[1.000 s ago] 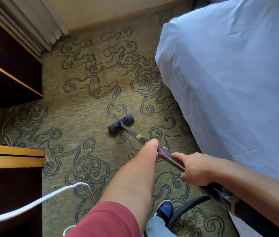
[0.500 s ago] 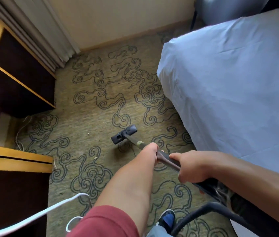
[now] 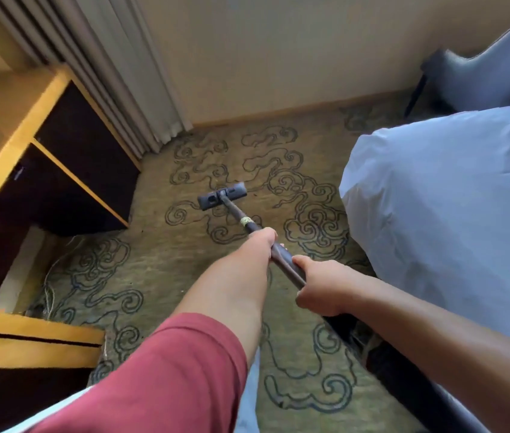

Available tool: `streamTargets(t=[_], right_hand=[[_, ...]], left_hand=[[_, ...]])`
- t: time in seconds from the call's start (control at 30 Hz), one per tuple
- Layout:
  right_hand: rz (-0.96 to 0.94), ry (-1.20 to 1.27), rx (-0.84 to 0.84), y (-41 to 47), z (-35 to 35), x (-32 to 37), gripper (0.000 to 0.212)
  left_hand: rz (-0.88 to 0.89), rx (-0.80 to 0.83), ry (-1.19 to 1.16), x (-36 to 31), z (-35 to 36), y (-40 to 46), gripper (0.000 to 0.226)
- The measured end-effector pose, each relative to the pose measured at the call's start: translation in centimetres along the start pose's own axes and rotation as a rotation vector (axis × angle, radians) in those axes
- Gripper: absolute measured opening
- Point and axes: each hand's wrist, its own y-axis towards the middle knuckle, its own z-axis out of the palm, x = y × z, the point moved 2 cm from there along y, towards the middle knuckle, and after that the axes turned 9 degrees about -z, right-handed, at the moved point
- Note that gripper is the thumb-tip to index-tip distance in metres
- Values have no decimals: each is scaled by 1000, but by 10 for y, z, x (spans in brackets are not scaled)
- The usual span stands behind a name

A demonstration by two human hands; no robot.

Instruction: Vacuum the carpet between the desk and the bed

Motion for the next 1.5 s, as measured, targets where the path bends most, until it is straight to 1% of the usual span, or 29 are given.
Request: streamTargets(t=[0.07, 0.1, 0.2, 0.27, 0.3, 0.37, 0.43, 0.47, 0.53, 0.6, 0.67, 0.73, 0.8, 0.9, 1.03, 1.17, 1.33, 1.43, 1.5], right_hand=[[15, 34, -23, 72, -15, 3, 69], [24, 46, -31, 112, -23, 6, 69], [40, 38, -47, 223, -51, 23, 71], [49, 46, -18, 306, -73, 39, 75], [47, 48, -12, 317, -81, 46, 76], [43, 87, -29, 365, -103, 57, 76], [49, 133, -23, 424, -122, 69, 73], [42, 135, -17, 439, -129, 74, 72], [33, 167, -16, 476, -143, 83, 69], [50, 187, -5, 513, -150, 84, 67], [68, 182, 8, 541, -154, 80, 67], [88, 167, 33, 567, -152, 76, 68], [95, 155, 87, 578, -148, 72, 67], [103, 162, 138, 572, -143, 65, 69], [117, 153, 151, 546, -147, 54, 71], [127, 149, 162, 503, -154, 47, 67], [134, 160, 207, 441, -144, 41, 69], [131, 173, 215, 398, -124, 31, 65], [127, 169, 224, 366, -108, 22, 67]], left_hand=[[33, -57, 39, -53, -18, 49, 35], [26, -73, 33, -83, -26, 80, 34], [-60, -25, -119, -163, -55, 168, 15], [-106, -5, -202, -226, -79, 221, 11], [-106, -1, -232, -238, -87, 229, 13], [-118, 26, -220, -277, -108, 252, 18], [-147, 52, -261, -321, -127, 282, 24], [-152, 57, -283, -333, -134, 290, 29], [-113, 51, -289, -363, -147, 312, 42], [-34, 0, -289, -389, -151, 335, 51], [10, -29, -218, -404, -151, 361, 53], [12, -54, -136, -412, -150, 391, 53], [-16, -54, -106, -411, -147, 407, 48], [-26, -84, -64, -403, -137, 407, 44], [-30, -80, -33, -391, -123, 387, 52], [-84, -47, -48, -369, -107, 352, 57], [-120, -11, -59, -319, -90, 314, 47], [-124, 8, -60, -277, -75, 292, 47], [-128, 14, -77, -247, -64, 276, 49]])
